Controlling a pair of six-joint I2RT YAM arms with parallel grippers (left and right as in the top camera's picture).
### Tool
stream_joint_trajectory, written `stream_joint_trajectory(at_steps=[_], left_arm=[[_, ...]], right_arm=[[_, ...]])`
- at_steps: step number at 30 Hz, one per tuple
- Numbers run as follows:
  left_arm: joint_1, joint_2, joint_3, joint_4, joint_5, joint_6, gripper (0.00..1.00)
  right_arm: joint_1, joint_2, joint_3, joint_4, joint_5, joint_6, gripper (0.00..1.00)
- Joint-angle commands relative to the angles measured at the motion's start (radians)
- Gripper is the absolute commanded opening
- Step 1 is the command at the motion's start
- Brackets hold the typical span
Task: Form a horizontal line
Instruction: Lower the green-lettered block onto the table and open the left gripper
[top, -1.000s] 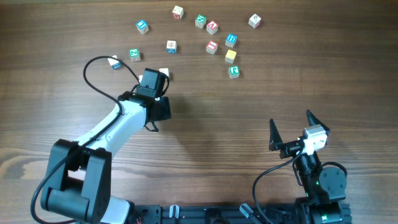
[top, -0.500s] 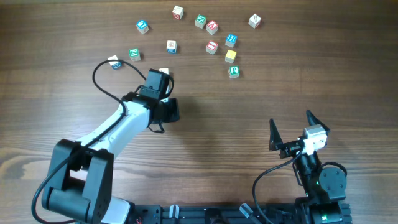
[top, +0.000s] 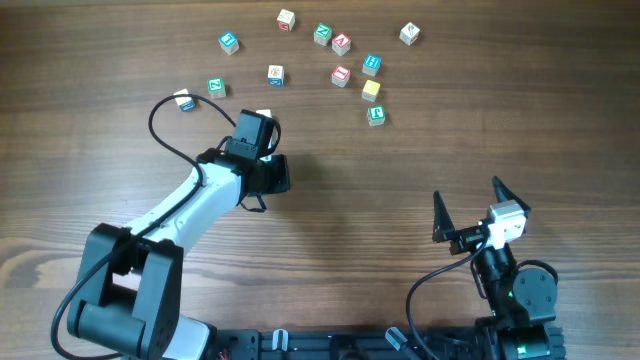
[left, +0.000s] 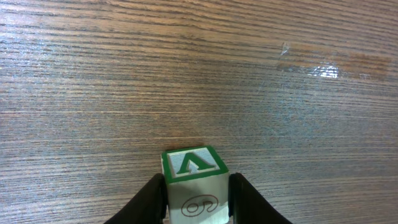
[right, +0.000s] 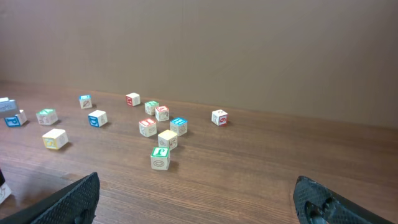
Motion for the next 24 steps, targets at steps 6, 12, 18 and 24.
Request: stream_joint_trajectory(at_steps=[6,12,18,24], left_arm=[[-0.005,0.012,-0.009,0.009,0.000,-0.002,0.66],[-0.004,0.012,-0.009,0.014,-0.042,-0.161,0.50],[-0.005,0.012,-0.009,0.016,-0.048,-0.160,0.50],[-0.005,0.012,-0.009,0.032,-0.048,-0.156,0.67]], right_arm=[[-0.003,-0.006,-0.001,0.004,-0.012,-0.011,1.00],[-0.003,-0.006,-0.001,0.004,-0.013,-0.011,1.00],[-0.003,-0.006,-0.001,0.004,-0.012,-0.012,1.00],[-0.003,-0.006,-0.001,0.003,-0.012,-0.011,1.00]])
